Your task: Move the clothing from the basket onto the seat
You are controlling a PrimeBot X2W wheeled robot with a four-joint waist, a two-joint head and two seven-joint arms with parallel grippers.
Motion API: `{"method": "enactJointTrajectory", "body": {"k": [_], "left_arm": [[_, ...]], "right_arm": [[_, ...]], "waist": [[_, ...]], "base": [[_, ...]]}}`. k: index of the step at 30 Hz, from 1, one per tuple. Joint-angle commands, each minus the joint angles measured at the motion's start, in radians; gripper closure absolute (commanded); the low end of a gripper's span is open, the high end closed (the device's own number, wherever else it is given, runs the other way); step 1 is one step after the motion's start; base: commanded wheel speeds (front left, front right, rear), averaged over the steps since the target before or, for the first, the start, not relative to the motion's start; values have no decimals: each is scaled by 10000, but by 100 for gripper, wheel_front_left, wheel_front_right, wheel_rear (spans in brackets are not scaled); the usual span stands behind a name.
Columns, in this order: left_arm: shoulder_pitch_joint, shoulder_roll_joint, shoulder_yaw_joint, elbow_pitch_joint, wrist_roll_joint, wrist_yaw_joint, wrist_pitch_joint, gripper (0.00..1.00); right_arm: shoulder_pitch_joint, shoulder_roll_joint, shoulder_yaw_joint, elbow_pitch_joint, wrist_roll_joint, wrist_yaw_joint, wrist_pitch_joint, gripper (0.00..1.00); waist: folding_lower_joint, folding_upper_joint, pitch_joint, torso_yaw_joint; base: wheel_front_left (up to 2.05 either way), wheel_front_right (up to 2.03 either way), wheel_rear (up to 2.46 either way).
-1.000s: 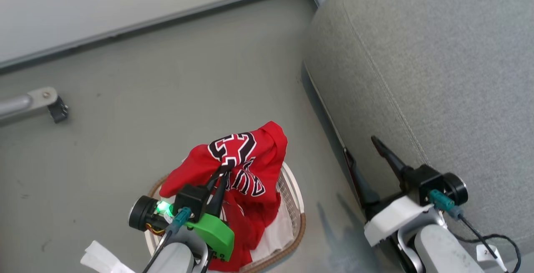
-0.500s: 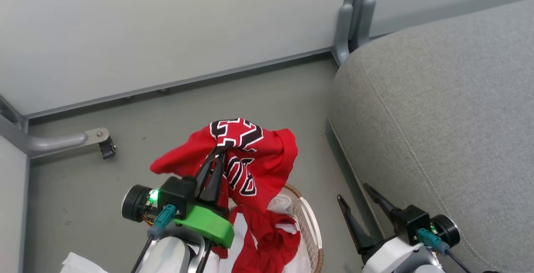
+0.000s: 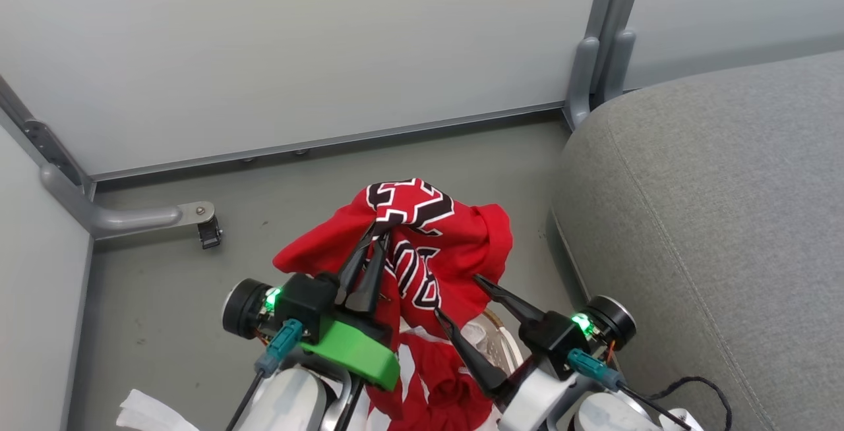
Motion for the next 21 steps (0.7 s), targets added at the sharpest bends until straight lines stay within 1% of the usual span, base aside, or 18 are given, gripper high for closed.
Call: {"method": "enactJointTrajectory", "body": {"k": [1,7,12,13,14,18,21], "left_arm": [[-161,9,-153,-61,-88,48,-6,100],[-271,11,-910,-130,-481,160,-6,100],[-289,11,-1520,-195,-806,216,-7,100],[-300,11,-1611,-203,-861,226,-6,100],[-310,11,-1678,-208,-899,245,-7,100],[-315,9,-1797,-193,-1042,293,-6,100],[-303,11,-1709,-198,-1068,326,-6,100]], "right_arm": [[-239,75,108,187,-29,-12,-47,0],[-968,344,292,969,-330,-10,-47,0],[-1120,431,55,1649,-477,-12,-47,0],[-1106,452,15,1794,-326,-12,-47,59],[-1128,468,-49,1799,-252,-12,-47,100],[-988,450,-81,1596,44,-12,-47,100],[-859,455,-240,1486,127,-12,-47,100]], "waist": [[1,0,21,216],[1,0,49,688],[1,0,13,1047],[1,0,-1,1107],[1,0,-7,1148],[1,0,-11,1163],[1,0,-6,974]], "base": [[0,0,0],[0,0,0],[0,0,0],[0,0,0],[0,0,0],[0,0,0],[0,0,0]]}}
